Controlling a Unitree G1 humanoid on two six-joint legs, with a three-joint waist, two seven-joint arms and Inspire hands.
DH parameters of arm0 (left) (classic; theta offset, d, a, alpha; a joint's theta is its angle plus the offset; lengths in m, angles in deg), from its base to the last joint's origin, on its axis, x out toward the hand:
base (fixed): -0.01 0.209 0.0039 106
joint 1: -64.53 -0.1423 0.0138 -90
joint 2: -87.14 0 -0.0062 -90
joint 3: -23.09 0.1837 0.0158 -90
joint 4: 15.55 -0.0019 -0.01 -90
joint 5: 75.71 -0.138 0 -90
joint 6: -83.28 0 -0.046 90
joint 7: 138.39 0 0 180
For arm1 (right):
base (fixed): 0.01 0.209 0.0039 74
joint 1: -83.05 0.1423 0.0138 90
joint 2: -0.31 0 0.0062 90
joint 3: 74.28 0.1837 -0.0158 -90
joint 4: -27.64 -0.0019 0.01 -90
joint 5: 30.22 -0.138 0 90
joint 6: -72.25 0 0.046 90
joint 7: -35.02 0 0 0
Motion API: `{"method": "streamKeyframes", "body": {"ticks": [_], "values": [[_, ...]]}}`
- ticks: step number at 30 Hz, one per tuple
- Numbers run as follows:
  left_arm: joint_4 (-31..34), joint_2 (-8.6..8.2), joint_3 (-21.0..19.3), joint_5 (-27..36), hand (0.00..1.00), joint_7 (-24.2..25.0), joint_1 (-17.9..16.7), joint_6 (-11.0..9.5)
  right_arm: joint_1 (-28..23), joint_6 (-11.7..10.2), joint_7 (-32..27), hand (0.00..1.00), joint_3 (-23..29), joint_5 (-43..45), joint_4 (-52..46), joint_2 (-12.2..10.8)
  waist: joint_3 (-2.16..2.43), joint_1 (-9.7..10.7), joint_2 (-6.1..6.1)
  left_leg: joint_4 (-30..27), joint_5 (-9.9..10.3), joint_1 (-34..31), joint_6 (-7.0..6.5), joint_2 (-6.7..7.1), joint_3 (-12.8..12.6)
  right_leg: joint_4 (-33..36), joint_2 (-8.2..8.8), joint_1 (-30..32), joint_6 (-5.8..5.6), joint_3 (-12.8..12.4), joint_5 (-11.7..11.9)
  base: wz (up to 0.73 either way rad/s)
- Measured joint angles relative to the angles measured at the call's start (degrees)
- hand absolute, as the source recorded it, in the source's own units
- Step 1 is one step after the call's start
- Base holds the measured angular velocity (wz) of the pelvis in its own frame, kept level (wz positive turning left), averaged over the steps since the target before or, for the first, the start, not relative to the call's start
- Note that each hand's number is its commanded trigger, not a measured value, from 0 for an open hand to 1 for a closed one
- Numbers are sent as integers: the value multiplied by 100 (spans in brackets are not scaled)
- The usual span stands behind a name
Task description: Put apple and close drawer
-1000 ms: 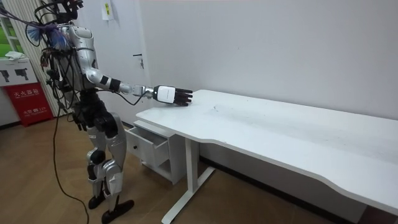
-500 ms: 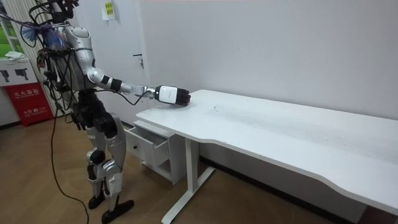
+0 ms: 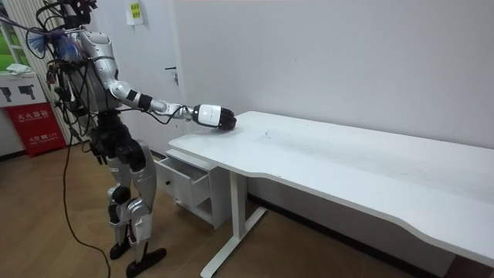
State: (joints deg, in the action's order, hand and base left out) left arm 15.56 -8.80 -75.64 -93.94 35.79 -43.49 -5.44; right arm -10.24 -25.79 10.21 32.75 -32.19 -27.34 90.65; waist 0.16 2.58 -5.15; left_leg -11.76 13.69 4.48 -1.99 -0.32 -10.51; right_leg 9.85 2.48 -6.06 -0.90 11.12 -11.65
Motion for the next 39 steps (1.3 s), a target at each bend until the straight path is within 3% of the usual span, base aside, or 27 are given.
{"method": "streamKeyframes", "body": {"ticks": [7, 15, 20, 24, 33, 39], "values": [[-8, -1, 9, 2, 0, 20, 111, -20, -1, 0, 99, 100, -68, 66, -138, 0, -2, -23, 50, 14, 0, -38, 0, -5, -5, 18, -6, 3, 1, -11, 0, 0], [-75, 6, 108, 8, 0, 51, 179, -48, -26, 4, 652, 100, -950, 239, -1100, -52, -29, -194, 113, 27, 0, -32, 0, 4, -1, -12, -3, 43, 1, -12, 0, 1], [-78, 10, 116, 4, 0, 21, 161, -48, -251, 14, 985, 100, -1399, 920, -1872, -49, -19, -304, 89, 37, -1, -108, 0, 4, 17, -17, -8, 81, 1, 0, 1, 1], [-78, 6, 246, 3, 0, -17, 197, -55, -261, 17, 1361, 100, -1801, 980, -2053, -69, -3, -319, 66, 38, 0, -110, 0, 8, 25, -18, -8, 82, -10, -16, 10, 0], [-217, -4, 463, 71, 0, -148, 524, -220, -264, 16, 1841, 100, -2096, 1339, -2253, -154, -44, -440, 150, 43, -1, -79, 0, 11, 16, -29, -3, 19, -15, 11, 13, 0], [-308, -25, 571, 69, 0, -147, 523, -212, -333, 23, 2148, 100, -2289, 1493, -2242, -311, -36, -445, 188, 35, -1, -75, 0, 8, 5, -32, -3, 21, -15, 18, 13, 0]]}}
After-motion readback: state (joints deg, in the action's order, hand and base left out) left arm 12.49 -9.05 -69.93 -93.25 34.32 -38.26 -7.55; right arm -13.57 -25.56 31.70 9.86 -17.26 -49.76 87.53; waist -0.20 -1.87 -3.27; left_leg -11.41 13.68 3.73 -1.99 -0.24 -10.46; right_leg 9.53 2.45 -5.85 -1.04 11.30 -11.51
